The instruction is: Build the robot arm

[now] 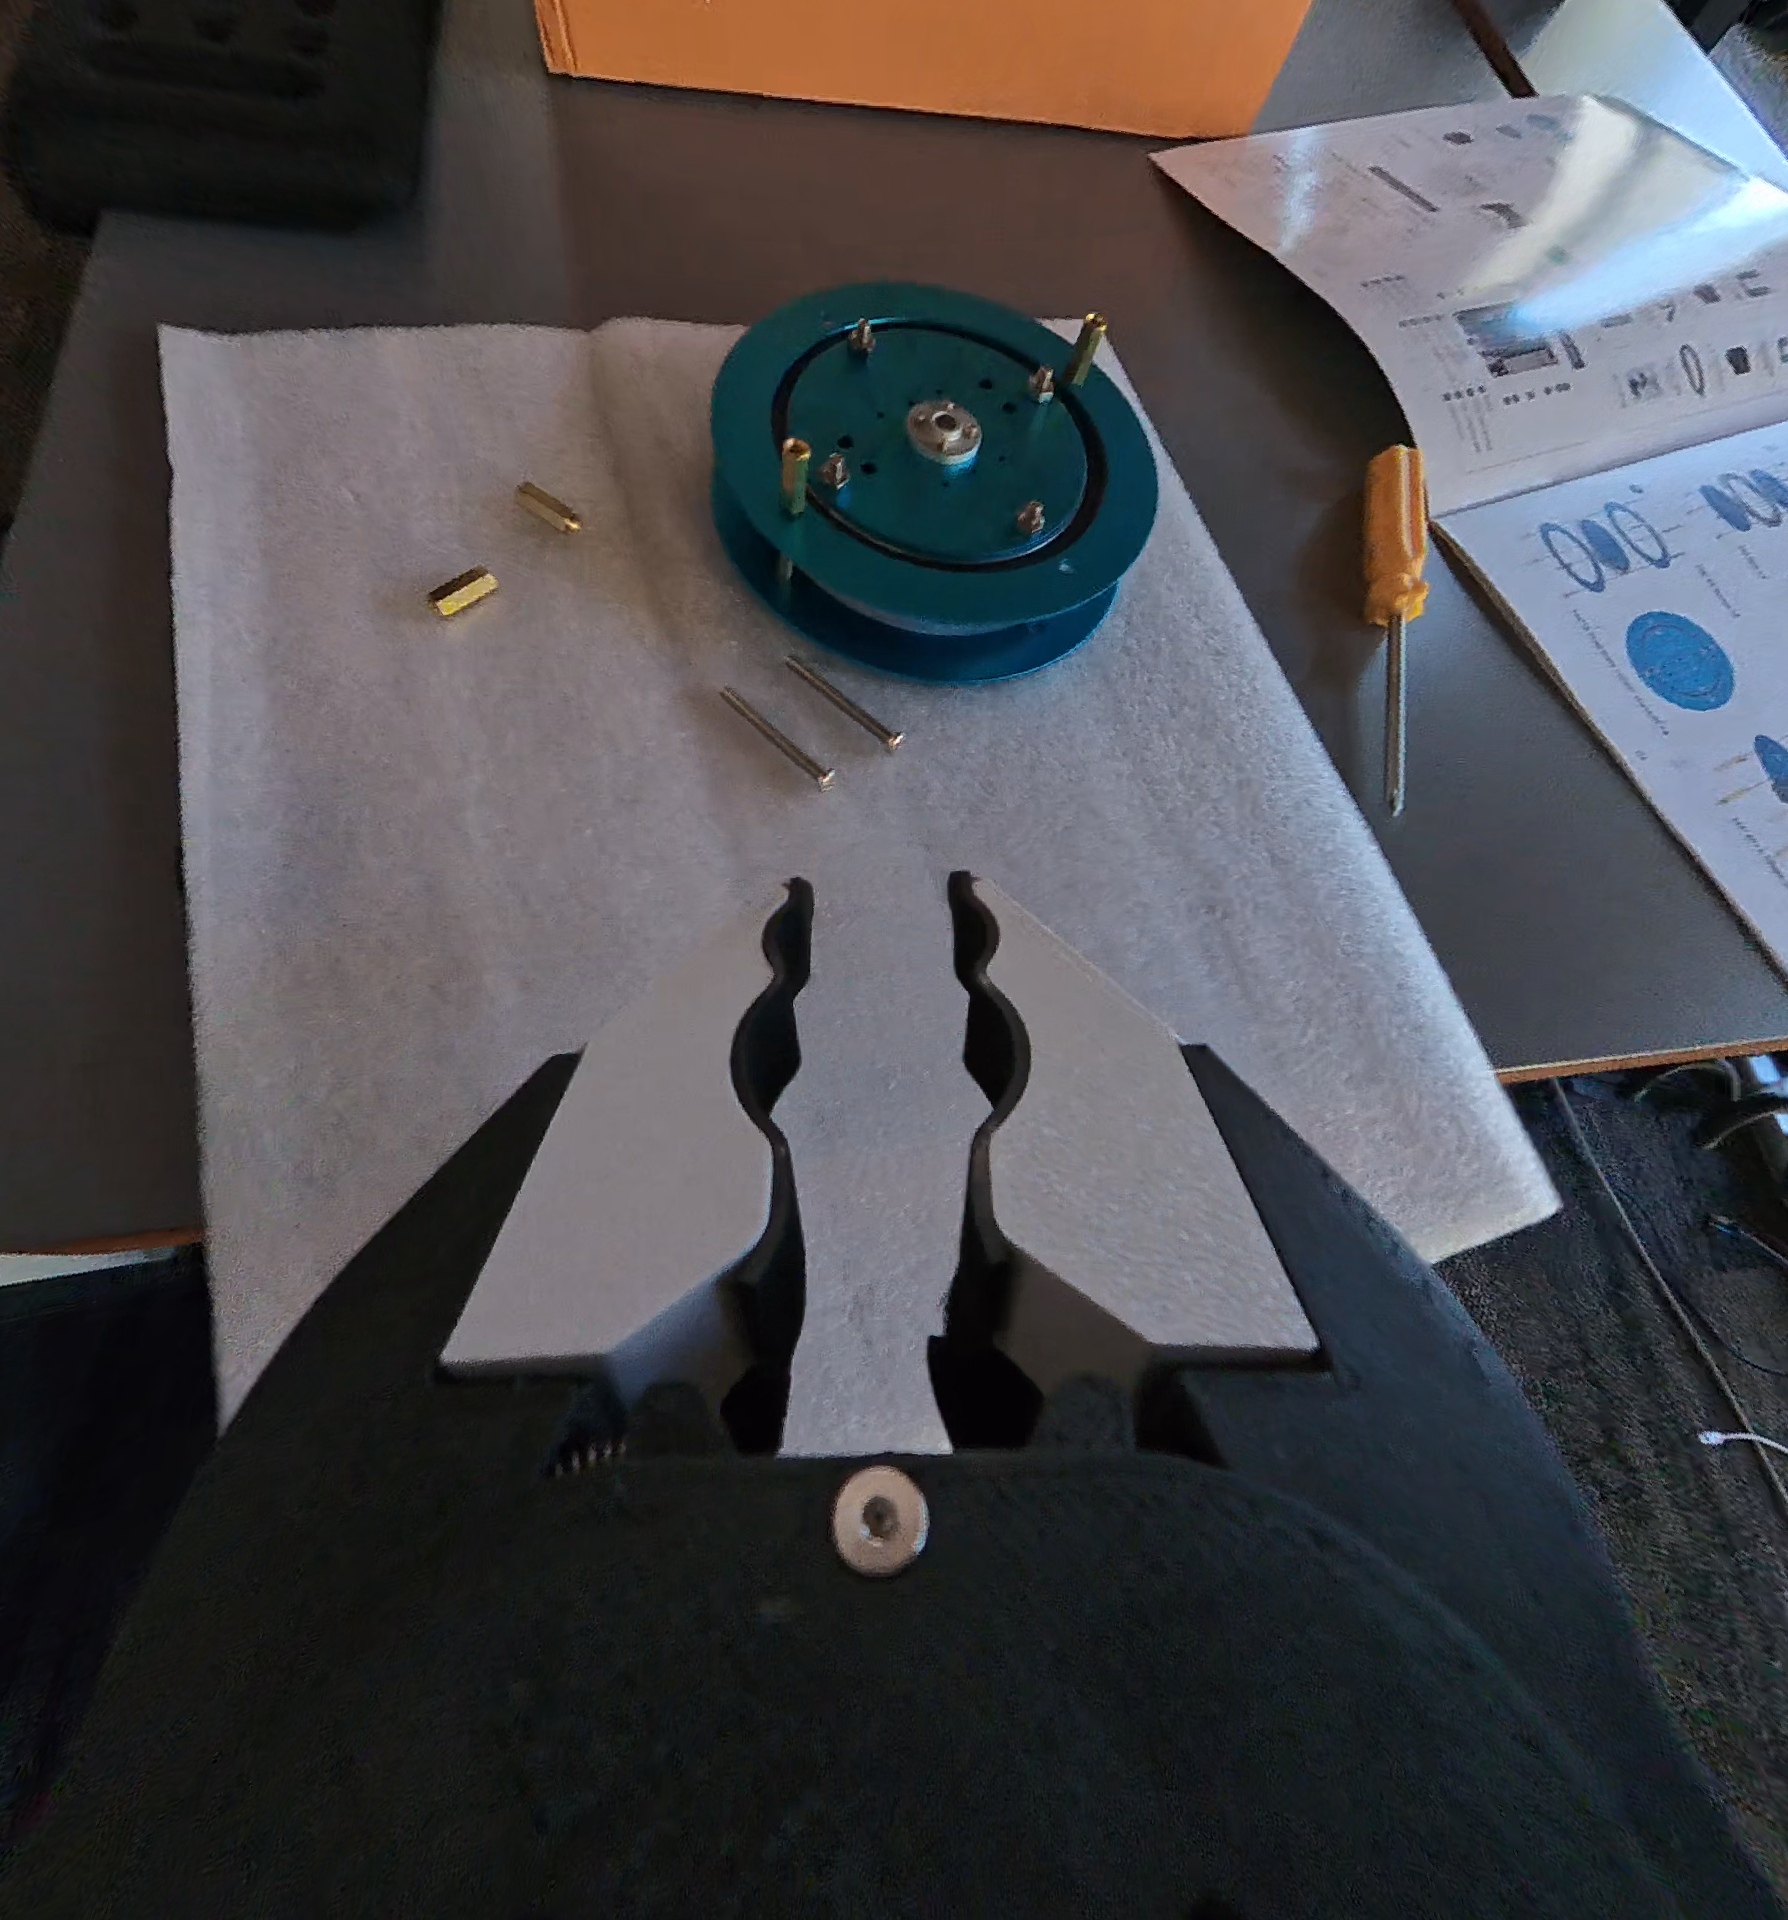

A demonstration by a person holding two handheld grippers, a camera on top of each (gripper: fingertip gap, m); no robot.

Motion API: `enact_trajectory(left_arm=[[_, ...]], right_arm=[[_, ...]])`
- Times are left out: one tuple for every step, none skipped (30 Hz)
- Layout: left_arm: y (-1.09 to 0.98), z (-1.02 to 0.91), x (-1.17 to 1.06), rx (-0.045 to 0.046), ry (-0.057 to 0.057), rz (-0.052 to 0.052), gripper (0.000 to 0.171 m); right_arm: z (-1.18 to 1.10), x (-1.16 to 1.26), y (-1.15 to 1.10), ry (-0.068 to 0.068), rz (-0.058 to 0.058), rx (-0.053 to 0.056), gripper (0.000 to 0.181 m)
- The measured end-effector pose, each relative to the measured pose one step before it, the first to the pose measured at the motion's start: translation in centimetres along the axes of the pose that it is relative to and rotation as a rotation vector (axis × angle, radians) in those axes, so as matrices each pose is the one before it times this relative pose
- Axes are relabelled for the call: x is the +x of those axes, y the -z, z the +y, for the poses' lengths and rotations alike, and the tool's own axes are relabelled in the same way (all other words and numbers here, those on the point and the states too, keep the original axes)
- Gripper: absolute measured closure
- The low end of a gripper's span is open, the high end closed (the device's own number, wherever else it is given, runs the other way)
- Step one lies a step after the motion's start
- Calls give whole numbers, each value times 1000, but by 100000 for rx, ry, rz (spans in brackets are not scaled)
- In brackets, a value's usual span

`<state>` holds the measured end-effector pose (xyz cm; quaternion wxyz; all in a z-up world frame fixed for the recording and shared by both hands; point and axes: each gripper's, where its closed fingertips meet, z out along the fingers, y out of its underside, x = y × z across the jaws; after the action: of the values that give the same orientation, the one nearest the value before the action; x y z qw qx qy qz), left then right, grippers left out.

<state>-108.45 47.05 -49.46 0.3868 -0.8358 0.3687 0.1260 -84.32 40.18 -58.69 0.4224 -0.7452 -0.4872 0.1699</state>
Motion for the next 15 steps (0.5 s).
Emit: enact_trajectory(left_arm=[[-216,-410,-1435,-4619,-5422,-5869,104],[-301,-336,-1564,-5164,-6853,-7020,103],[-323,-326,-1615,-5015,-8219,-7697,102],[-307,-362,-1664,-4254,-8748,-8410,103],[-288,-374,-1610,-3551,-8552,-8463,103],[-298,-405,-1287,-2638,-7732,-6801,103],[-286,-412,-950,-2040,-6300,-4919,103],[-290,-320,-807,-2098,-4796,-4133,103],[-278,-281,-608,-1970,-4121,-3264,101],[-262,-262,-430,-1658,-3731,-2474,100],[-215,-246,-393,-1419,-2981,-2552,100],[-175,-264,-325,-829,-2406,-2266,99],[-135,-359,-98,118,-2107,-1099,99],[-87,-374,22,584,-1646,-440,100],[-97,-301,65,469,-1138,-344,101]], right_arm=[[-312,295,-99,957,63,351,154],[-409,250,-77,1116,105,1069,153],[-324,281,-68,806,591,621,151],[-173,273,-66,604,509,-136,149],[-86,244,-72,362,394,-431,147],[-6,241,-66,75,553,-579,144],[28,147,-63,182,259,-541,142],[77,74,-49,610,57,-494,142],[128,125,-26,842,486,-686,141],[179,189,1,631,739,-906,141],[159,163,20,299,461,-812,141],[87,118,51,65,60,-490,141],[28,103,26,-75,-60,-129,141],[-13,83,5,24,-28,46,141],[-6,102,-59,126,100,-37,141]])
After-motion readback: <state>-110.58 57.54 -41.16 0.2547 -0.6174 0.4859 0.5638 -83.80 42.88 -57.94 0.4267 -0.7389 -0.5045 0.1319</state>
